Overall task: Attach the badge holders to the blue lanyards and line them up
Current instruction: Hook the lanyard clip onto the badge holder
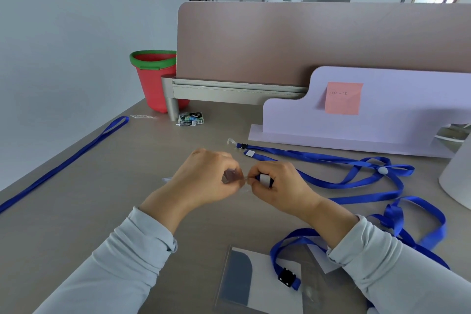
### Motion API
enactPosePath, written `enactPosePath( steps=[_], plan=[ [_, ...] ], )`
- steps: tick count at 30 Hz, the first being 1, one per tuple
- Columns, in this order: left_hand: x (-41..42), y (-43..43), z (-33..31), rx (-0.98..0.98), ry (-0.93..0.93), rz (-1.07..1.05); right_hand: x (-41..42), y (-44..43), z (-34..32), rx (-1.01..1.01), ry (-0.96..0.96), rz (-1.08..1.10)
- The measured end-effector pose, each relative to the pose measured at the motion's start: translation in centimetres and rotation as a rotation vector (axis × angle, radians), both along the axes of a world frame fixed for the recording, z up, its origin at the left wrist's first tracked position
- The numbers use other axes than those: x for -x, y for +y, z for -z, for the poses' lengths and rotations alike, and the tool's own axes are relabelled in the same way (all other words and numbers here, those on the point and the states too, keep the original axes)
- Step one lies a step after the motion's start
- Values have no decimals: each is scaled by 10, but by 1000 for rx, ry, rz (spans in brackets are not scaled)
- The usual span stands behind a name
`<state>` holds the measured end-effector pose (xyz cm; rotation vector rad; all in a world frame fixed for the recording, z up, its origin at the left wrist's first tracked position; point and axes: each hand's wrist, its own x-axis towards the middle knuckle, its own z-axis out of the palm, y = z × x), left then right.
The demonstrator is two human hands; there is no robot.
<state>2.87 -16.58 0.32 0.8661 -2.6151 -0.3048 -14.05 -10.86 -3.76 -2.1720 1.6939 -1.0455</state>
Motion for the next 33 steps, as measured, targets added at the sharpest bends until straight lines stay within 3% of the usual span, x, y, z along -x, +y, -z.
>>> enactPosePath(
  steps=[8,16,21,28,33],
  plan=[
    [9,12,-9,67,93,-57,9,8,-23,-26,10,9],
    [56,37,-23,-79,154,-36,61,65,-47,0,-21,129],
    [102,64,-33,-90,105,58,102,119,-53,19,-78,303],
    [169,121,-39,-116,122,235,158,210,-55,60,13,589],
    [212,158,-35,-153,140,323,196,277,-39,-154,41,889]
  ],
)
